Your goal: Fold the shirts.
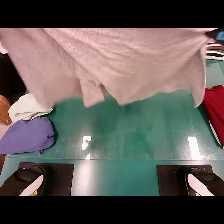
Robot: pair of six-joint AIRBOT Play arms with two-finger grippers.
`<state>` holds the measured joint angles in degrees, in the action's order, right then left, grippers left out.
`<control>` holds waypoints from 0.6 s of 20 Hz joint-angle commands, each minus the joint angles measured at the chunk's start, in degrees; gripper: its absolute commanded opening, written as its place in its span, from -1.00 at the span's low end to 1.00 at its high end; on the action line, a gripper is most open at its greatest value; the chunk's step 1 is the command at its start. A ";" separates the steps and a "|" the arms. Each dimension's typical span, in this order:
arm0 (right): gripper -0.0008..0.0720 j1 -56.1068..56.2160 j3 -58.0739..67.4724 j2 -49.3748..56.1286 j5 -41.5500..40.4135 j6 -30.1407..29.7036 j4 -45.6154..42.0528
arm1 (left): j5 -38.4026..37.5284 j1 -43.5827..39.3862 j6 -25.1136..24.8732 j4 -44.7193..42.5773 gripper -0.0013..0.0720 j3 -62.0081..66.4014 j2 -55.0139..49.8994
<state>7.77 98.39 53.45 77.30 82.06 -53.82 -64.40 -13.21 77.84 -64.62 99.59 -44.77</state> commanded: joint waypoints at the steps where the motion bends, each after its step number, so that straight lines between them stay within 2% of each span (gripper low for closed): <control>1: -0.94 -2.73 5.66 2.38 5.57 2.45 -0.37 | -3.91 0.02 0.15 0.87 -0.91 -0.02 0.17; 4: -0.94 0.09 2.32 9.22 8.46 3.17 -0.31 | -12.68 0.02 0.13 0.31 -0.91 -1.42 -5.79; 7: -0.94 4.31 -4.83 18.18 7.89 3.15 -0.46 | -16.85 0.02 0.11 -1.44 -0.91 -9.20 -12.41; 9: -0.94 5.70 -8.28 25.05 5.11 2.91 -2.08 | -14.12 0.04 -0.04 -2.95 -0.91 -17.44 -17.03; 12: -0.94 6.03 -9.38 33.75 -1.40 2.75 -3.93 | -1.73 0.04 -0.35 -6.84 -0.91 -24.98 -25.68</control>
<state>12.84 91.11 79.35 80.77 84.90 -56.16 -74.11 -13.19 77.87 -67.99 81.41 -63.31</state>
